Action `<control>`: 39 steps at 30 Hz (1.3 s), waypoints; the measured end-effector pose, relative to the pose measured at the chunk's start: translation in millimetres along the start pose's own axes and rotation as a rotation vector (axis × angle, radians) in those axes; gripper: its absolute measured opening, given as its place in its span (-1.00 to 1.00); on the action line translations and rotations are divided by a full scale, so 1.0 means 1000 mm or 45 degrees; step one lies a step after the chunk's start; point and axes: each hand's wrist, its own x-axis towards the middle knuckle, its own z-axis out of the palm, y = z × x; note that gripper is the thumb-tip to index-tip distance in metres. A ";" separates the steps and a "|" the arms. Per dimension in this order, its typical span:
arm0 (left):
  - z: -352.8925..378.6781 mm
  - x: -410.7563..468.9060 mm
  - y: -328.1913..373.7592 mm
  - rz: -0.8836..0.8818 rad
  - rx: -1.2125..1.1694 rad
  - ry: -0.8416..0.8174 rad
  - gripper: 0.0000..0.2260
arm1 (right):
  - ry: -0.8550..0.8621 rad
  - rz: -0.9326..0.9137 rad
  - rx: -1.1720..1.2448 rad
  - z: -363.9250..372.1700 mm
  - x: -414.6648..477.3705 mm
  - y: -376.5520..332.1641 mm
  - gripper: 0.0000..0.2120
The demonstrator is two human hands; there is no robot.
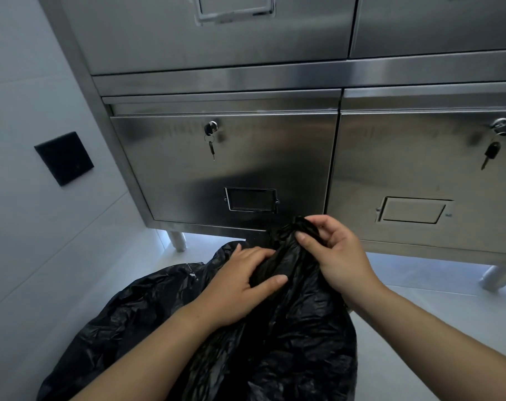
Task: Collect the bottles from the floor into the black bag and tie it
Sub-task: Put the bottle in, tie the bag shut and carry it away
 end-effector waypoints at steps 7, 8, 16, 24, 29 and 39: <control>0.024 0.006 0.022 -0.007 -0.277 0.419 -0.78 | 0.121 0.037 -0.006 -0.022 0.006 0.002 -0.81; 0.027 0.006 0.022 -0.051 -0.357 0.425 -0.78 | 0.131 0.037 -0.020 -0.023 0.004 0.004 -0.81; 0.055 0.012 0.027 -0.127 -0.515 0.495 -0.57 | 0.126 0.041 -0.063 -0.023 -0.004 0.012 -0.81; 0.040 0.017 0.008 -0.228 -0.450 0.613 -0.64 | 0.093 0.050 -0.209 -0.031 -0.007 0.018 -0.86; 0.044 0.013 0.003 -0.295 -0.376 0.504 -0.67 | -0.008 0.043 -0.384 -0.025 -0.015 0.032 -0.84; 0.054 0.012 0.008 -0.374 -0.489 0.458 -0.72 | -0.018 -0.019 -0.636 -0.014 -0.022 0.040 -0.84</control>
